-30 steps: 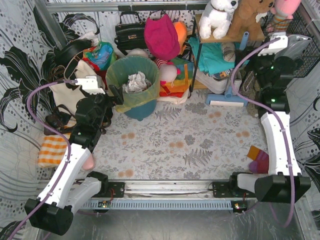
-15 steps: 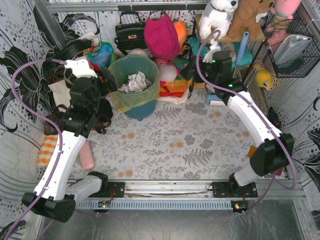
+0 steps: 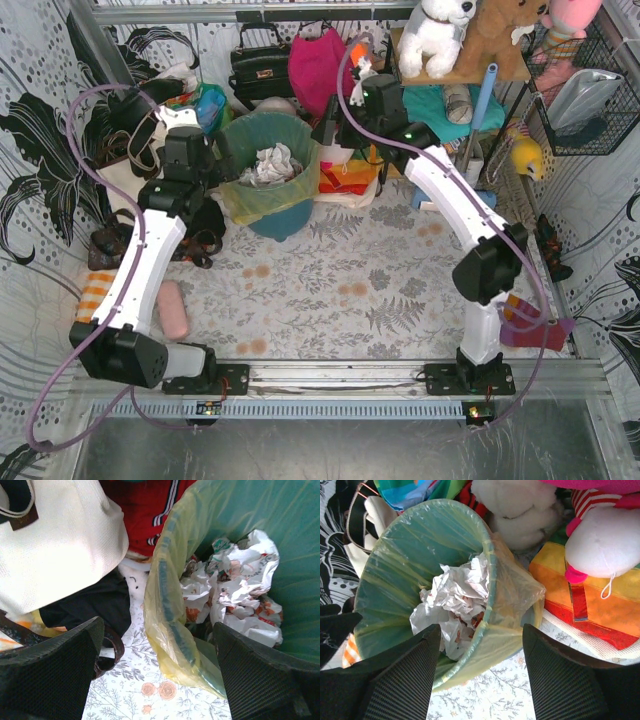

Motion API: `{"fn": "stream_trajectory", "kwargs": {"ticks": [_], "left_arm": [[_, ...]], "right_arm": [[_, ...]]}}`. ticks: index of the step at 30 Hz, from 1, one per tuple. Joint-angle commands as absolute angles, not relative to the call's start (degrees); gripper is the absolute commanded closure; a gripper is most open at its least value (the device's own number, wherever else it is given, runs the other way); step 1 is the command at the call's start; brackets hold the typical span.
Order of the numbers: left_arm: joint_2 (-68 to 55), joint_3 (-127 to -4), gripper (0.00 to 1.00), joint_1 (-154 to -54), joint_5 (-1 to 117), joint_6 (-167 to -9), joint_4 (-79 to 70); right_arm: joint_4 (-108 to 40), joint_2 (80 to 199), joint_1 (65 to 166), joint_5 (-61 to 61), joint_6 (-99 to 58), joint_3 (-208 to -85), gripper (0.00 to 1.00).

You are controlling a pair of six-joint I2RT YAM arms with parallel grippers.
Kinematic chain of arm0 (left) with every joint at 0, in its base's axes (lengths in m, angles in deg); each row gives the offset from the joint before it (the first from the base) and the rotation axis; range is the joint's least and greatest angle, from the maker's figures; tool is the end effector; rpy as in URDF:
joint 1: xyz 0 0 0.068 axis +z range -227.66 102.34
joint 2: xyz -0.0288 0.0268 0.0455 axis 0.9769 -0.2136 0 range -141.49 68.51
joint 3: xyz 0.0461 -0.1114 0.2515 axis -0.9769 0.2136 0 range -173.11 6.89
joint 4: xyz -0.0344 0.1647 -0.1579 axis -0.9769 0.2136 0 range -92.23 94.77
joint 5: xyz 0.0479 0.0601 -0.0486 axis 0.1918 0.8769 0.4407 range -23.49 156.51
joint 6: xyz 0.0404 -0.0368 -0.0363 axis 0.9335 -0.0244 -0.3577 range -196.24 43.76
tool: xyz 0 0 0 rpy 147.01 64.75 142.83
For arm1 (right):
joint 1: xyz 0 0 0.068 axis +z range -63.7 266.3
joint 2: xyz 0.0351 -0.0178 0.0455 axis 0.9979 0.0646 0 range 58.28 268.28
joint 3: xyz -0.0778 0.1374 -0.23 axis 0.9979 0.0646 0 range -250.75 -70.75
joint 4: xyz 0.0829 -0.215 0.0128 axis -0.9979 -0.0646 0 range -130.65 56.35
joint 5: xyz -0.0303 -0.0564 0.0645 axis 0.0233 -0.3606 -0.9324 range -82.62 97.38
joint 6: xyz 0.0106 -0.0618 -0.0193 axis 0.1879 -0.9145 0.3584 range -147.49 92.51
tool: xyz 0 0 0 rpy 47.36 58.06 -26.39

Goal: Tie the trash bag

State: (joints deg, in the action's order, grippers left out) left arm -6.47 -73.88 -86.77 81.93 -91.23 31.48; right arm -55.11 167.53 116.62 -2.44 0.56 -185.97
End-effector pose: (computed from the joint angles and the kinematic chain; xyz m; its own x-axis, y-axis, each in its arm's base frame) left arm 0.2629 -0.0284 0.3977 -0.4262 -0.1841 -0.8857 -0.1961 0.9746 -0.1083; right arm 0.3702 0.2267 0.4171 -0.5041 0.2419 -0.8291 -0.4559 0.7408 0.4933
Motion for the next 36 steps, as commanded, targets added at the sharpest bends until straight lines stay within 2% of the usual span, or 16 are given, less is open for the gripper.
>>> {"fn": "stream_trajectory", "kwargs": {"ticks": [1, 3, 5, 8, 12, 22, 30, 36], "left_arm": [[-8.7, -76.7, 0.0, -85.4, 79.5, -91.8, 32.4], [-10.5, -78.1, 0.04, -84.8, 77.7, -91.9, 33.1], [-12.3, -79.5, 0.13, -84.4, 76.5, -91.8, 33.9], [-13.8, -80.6, 0.18, -84.1, 76.3, -91.8, 33.8], [-14.7, -82.1, 0.19, -83.8, 76.2, -91.6, 33.1], [-20.0, -88.8, 0.19, -81.2, 75.2, -90.0, 35.0], [-23.8, -90.7, 0.34, -80.9, 71.4, -87.9, 35.9], [-24.6, -90.0, 0.48, -80.8, 71.6, -87.7, 35.2]], "right_arm": [[-67.7, 174.1, 118.4, 1.8, 0.3, -197.9, 0.35], [-69.6, 176.7, 118.8, 3.1, 0.3, -201.3, 0.37], [-70.7, 178.5, 118.9, 3.3, -0.1, -203.8, 0.39], [-72.0, 181.1, 119.0, 3.0, -0.2, -207.2, 0.43], [-72.5, 183.4, 119.2, 2.4, -0.2, -210.1, 0.48], [-71.7, 186.4, 119.3, 0.8, -0.3, -212.3, 0.5], [-70.9, 186.9, 119.9, 0.2, 0.0, -212.3, 0.53], [-71.0, 187.0, 120.2, -0.1, 0.2, -212.0, 0.59]]}}
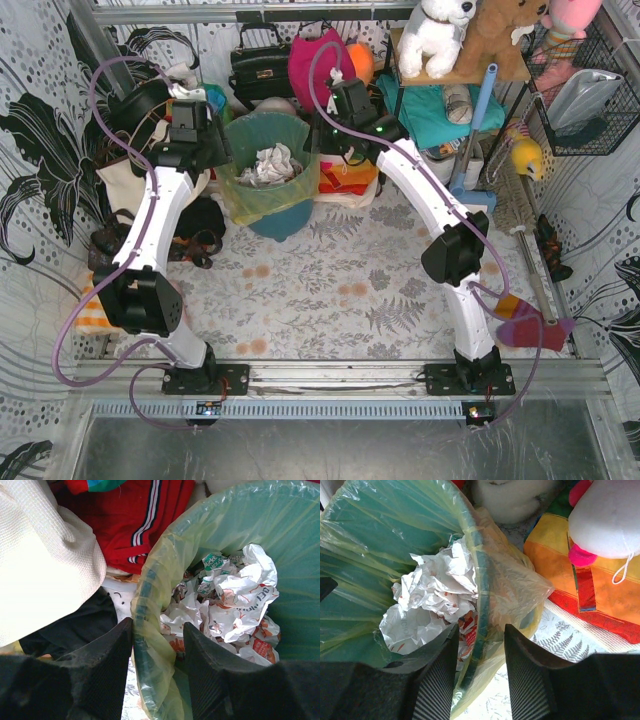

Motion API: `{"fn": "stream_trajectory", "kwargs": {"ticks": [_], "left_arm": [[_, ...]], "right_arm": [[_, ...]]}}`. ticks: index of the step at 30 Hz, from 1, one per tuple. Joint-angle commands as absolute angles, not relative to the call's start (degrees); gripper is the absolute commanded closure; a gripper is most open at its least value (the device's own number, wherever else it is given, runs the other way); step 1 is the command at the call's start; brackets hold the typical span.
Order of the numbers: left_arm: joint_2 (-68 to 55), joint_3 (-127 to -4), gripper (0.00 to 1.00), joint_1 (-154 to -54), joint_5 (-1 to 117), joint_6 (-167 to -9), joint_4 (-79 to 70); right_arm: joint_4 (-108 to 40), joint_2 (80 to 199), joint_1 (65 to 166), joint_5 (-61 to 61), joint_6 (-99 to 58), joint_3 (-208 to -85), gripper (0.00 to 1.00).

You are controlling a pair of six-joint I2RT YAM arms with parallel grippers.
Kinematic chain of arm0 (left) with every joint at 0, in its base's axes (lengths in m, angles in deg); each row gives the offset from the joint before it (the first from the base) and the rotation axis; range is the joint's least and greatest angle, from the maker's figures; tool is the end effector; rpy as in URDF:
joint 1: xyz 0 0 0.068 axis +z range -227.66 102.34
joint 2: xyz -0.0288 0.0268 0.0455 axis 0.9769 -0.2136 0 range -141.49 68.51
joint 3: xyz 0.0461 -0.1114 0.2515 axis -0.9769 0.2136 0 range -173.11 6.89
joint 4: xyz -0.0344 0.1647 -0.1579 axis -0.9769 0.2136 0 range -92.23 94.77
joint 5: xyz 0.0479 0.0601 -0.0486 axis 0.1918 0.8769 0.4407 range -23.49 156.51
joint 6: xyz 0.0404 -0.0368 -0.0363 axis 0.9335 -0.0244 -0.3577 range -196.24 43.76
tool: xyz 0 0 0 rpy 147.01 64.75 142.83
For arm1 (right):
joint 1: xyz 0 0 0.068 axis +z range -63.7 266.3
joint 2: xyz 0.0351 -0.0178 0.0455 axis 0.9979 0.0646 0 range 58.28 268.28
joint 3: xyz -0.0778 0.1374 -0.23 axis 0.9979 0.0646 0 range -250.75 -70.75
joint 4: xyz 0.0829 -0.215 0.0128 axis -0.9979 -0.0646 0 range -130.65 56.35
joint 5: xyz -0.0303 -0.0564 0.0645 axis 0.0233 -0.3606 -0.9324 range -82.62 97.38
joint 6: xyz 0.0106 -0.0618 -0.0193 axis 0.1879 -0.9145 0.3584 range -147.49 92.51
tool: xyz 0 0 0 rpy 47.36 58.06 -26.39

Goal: Tie the trash bag

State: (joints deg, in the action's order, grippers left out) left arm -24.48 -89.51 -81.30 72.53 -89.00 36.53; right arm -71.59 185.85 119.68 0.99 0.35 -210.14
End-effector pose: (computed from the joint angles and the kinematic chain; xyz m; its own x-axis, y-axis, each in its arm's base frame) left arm 0.3440 -0.0166 0.3834 -0.5583 -0.1845 -0.8089 -0.1491 0.9814 -0.1210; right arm 0.4081 0.2758 0.3748 -0.6194 0.1476 -0.7711 -0.3857 0.7982 0.4626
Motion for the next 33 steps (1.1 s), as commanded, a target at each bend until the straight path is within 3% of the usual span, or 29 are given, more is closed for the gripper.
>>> {"fn": "stream_trajectory", "kwargs": {"ticks": [1, 7, 13, 17, 27, 33], "left_arm": [[-24.7, -90.0, 0.5, -80.8, 71.5, -87.5, 35.2], [-24.3, -89.4, 0.71, -80.8, 70.6, -86.5, 35.0], [-24.6, -89.2, 0.99, -80.8, 68.0, -85.7, 36.0], [-23.8, -90.0, 1.0, -80.8, 66.0, -85.3, 37.6], [-18.6, -89.3, 1.0, -82.6, 52.8, -86.6, 42.1], [-16.3, -88.6, 1.0, -90.8, 49.4, -86.2, 46.3]], "right_arm": [[-71.0, 187.0, 120.2, -0.2, 0.2, -211.9, 0.6], [-71.0, 187.0, 120.4, -0.2, 0.7, -211.6, 0.67], [-71.2, 186.3, 120.6, 0.2, 1.5, -211.5, 0.88], [-73.1, 185.4, 120.6, 0.5, 2.1, -212.6, 1.0], [-78.1, 176.3, 121.0, 2.0, 2.7, -208.2, 1.0], [-81.7, 166.9, 121.7, 5.4, 1.9, -199.9, 1.0]]}}
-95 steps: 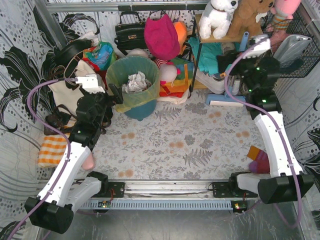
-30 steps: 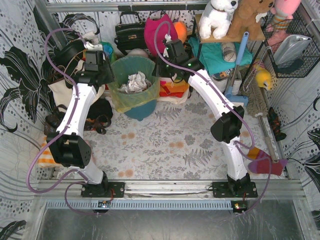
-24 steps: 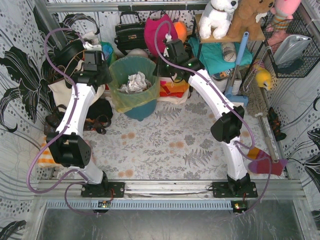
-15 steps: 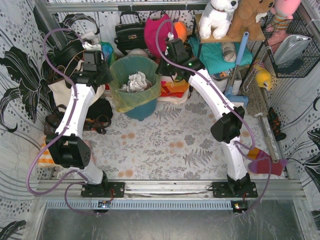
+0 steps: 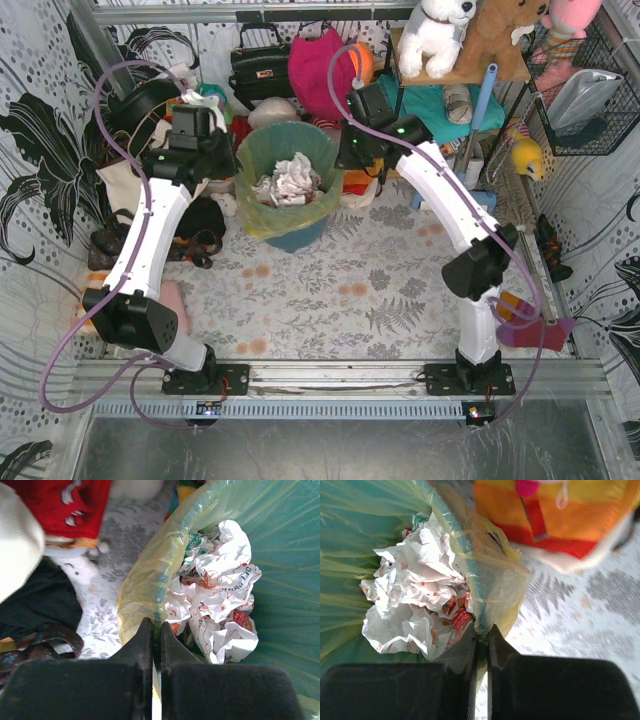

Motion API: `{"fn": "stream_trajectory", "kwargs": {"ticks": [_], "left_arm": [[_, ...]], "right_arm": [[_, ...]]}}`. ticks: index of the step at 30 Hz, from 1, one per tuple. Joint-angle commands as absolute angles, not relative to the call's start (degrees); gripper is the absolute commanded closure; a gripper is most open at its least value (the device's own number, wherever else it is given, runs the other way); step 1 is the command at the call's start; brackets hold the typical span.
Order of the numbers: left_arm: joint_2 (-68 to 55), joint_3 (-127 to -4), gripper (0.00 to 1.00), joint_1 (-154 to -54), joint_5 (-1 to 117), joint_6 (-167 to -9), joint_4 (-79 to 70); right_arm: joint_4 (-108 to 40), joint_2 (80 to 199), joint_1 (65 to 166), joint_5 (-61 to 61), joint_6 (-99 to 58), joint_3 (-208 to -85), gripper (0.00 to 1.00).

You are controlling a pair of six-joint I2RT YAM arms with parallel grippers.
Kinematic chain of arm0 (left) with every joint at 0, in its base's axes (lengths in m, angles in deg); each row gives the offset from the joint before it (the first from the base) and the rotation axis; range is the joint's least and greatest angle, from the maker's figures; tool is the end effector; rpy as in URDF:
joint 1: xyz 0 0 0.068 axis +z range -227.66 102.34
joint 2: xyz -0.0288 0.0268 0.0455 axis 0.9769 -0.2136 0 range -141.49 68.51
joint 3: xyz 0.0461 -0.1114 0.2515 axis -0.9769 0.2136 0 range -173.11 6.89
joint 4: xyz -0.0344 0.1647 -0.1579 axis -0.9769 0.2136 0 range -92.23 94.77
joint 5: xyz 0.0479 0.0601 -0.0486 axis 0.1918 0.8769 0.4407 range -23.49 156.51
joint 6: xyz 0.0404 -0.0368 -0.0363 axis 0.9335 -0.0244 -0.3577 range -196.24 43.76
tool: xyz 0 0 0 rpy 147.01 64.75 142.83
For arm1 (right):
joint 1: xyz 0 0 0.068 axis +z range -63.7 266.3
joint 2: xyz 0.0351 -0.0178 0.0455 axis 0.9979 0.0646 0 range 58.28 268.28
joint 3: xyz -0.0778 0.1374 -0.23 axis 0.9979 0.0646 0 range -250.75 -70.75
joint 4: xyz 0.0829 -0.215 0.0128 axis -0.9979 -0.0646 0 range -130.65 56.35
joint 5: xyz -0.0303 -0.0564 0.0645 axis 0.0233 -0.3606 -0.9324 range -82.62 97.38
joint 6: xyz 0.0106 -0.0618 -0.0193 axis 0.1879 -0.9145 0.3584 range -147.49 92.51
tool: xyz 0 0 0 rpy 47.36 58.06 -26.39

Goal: Tie the trash bag

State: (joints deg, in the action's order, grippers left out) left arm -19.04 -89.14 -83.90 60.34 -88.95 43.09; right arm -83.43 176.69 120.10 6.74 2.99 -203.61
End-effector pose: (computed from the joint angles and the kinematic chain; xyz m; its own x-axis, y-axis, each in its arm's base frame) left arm 0.3070 -0.0393 0.3990 -0.6241 -0.1517 -0.7665 0.0578 0.9693 -0.2390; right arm 0.3664 0.2461 0.3897 -0.7001 0.1416 -0.6999 -0.2423 0.8749 0.4194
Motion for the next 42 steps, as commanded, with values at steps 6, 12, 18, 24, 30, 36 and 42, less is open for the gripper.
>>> {"fn": "stream_trajectory", "kwargs": {"ticks": [6, 12, 18, 24, 30, 36, 42], "left_arm": [[-11.6, -86.0, 1.0, -99.6, 50.7, -90.3, 46.6], [-7.7, -83.0, 1.0, -108.0, 49.8, -95.9, 45.0], [-5.1, -79.6, 1.0, -115.8, 51.9, -101.5, 44.2], [-2.5, -75.6, 1.0, -121.3, 55.0, -106.7, 45.4], [-1.6, -75.2, 1.0, -122.6, 57.7, -108.9, 45.8], [-4.6, -77.9, 1.0, -122.6, 62.1, -108.1, 48.0], [-8.7, -80.2, 0.96, -122.4, 69.3, -106.5, 52.3]], "right_arm": [[-82.4, 152.7, 121.8, 8.5, 2.0, -184.5, 1.0], [-84.5, 138.4, 121.8, 8.8, 4.4, -171.7, 1.0], [-86.9, 129.1, 121.8, 6.9, 7.0, -162.6, 1.0], [-90.3, 125.5, 121.8, 4.0, 8.3, -159.3, 1.0], [-91.7, 125.4, 121.8, 3.3, 8.0, -158.6, 1.0], [-88.5, 126.6, 121.8, 3.3, 7.7, -156.3, 1.0], [-87.0, 129.4, 121.8, 4.5, 7.2, -156.5, 1.0]]}}
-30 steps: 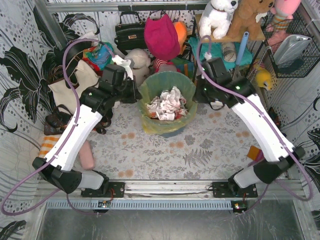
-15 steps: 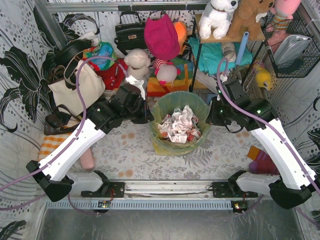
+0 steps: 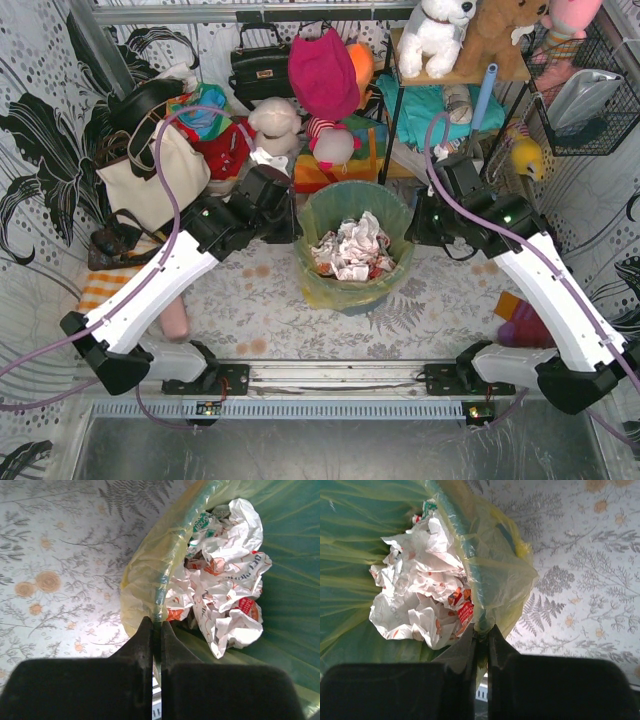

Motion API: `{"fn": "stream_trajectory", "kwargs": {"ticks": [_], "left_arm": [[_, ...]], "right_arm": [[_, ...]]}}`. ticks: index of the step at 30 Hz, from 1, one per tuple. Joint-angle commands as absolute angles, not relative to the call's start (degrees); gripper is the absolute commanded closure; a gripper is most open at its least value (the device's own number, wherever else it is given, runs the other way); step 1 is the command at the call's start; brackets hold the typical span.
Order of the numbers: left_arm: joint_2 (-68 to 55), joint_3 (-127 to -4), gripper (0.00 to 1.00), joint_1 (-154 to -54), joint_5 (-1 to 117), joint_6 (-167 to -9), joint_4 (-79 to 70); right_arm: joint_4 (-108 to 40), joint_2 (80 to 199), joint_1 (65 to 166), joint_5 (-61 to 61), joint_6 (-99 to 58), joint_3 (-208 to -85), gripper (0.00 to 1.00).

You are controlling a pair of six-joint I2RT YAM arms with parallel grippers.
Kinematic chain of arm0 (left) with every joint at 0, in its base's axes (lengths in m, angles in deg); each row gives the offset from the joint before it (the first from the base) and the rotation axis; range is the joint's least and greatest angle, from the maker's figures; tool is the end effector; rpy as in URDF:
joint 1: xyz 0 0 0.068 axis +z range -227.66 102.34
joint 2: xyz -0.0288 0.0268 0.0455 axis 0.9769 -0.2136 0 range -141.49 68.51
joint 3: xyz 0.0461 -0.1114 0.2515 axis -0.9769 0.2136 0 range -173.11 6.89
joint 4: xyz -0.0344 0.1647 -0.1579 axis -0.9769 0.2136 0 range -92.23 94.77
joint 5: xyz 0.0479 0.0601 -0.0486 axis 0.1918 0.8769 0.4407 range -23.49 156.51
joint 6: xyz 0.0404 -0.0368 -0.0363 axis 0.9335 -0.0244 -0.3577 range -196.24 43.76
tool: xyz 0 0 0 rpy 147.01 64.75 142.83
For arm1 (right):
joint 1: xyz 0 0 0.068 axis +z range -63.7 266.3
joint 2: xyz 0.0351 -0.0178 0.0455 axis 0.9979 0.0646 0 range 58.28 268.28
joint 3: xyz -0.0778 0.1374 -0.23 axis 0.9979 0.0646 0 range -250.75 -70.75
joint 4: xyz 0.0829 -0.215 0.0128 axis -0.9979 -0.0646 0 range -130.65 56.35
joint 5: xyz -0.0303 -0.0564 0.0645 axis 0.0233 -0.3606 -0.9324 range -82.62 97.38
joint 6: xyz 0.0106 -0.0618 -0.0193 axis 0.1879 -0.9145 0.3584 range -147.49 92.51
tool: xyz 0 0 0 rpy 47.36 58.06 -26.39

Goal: Tie the trash bag

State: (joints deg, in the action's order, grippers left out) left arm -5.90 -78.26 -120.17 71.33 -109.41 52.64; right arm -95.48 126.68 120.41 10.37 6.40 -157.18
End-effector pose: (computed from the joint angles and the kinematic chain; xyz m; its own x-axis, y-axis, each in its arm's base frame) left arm 0.1756 -0.1553 0.3850 -0.7738 -0.0303 -0.6328 0.2457 0.9063 -0.3438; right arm 0.1621 0.1066 0.4007 -0.7706 0.1505 -0.6193 -0.1196 0.9203 0.3725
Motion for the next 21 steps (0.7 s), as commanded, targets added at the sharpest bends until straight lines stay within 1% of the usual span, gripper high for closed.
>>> {"fn": "stream_trajectory", "kwargs": {"ticks": [1, 4, 6, 10, 13, 14, 17, 19, 21], "left_arm": [[-9.3, -80.8, 0.93, -122.4, 70.5, -106.3, 52.8], [-11.2, -82.7, 0.89, -121.9, 71.7, -105.1, 53.5], [-12.2, -83.9, 0.88, -121.1, 71.7, -104.3, 53.9], [-13.3, -85.9, 0.8, -119.3, 73.7, -103.6, 54.7], [-13.5, -86.9, 0.69, -118.1, 74.4, -102.7, 54.6], [-13.6, -87.2, 0.65, -117.7, 74.1, -102.4, 54.3], [-13.9, -87.8, 0.54, -116.9, 73.7, -101.7, 53.8], [-14.3, -88.6, 0.51, -116.6, 73.6, -101.2, 53.8], [-14.7, -89.3, 0.51, -116.4, 73.7, -100.7, 54.1]], "right_arm": [[-86.9, 129.6, 121.8, 4.6, 7.0, -156.4, 1.0], [-87.0, 130.5, 121.8, 4.9, 6.7, -156.4, 1.0], [-87.1, 130.8, 121.8, 5.0, 6.6, -156.3, 0.97], [-87.2, 131.0, 121.8, 4.8, 6.3, -156.2, 0.94], [-87.3, 131.0, 121.8, 4.8, 6.6, -156.9, 0.91], [-87.1, 130.9, 121.8, 4.8, 6.6, -157.0, 0.87], [-86.7, 130.3, 121.8, 5.1, 6.3, -157.0, 0.7], [-86.4, 130.0, 121.8, 6.2, 5.8, -157.6, 0.61], [-86.9, 130.1, 121.8, 7.9, 5.3, -159.1, 0.51]]}}
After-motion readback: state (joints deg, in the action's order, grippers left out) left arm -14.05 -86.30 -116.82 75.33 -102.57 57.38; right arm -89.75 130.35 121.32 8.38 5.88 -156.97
